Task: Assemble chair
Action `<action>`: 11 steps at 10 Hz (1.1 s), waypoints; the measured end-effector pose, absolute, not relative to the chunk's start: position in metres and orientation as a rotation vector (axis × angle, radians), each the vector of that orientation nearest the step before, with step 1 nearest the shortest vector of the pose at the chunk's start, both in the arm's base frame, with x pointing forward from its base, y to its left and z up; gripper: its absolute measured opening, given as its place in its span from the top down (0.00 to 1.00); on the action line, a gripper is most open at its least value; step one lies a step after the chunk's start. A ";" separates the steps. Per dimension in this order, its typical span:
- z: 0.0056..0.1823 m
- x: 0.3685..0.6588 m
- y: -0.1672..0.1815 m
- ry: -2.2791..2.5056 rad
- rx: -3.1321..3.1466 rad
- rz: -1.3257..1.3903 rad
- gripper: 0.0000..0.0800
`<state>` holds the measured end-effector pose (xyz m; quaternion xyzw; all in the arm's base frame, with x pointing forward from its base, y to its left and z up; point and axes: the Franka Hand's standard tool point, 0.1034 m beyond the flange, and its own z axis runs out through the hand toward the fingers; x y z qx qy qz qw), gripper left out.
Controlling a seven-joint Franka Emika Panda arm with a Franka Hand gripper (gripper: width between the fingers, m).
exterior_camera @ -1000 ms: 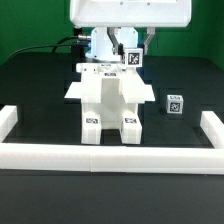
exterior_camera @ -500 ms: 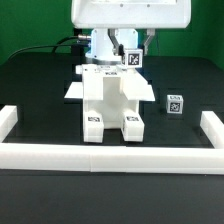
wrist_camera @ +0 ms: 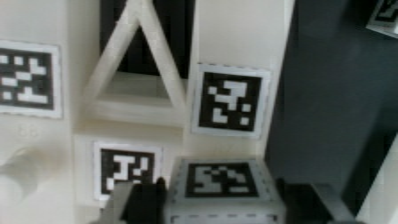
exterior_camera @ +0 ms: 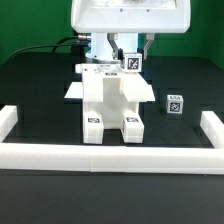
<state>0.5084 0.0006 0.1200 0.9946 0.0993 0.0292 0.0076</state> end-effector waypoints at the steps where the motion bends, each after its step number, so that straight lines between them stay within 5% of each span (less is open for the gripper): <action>1: 0.120 0.511 0.001 0.306 3.109 0.095 0.64; 5: 0.120 0.518 0.005 0.279 3.105 0.099 0.64; 8: 0.120 0.518 0.005 0.279 3.105 0.099 0.23; 11: 0.120 0.518 0.005 0.279 3.105 0.099 0.19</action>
Offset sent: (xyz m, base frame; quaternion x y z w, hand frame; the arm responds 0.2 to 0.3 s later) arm 0.0000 0.0000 0.0000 0.0000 0.0000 0.0000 1.0000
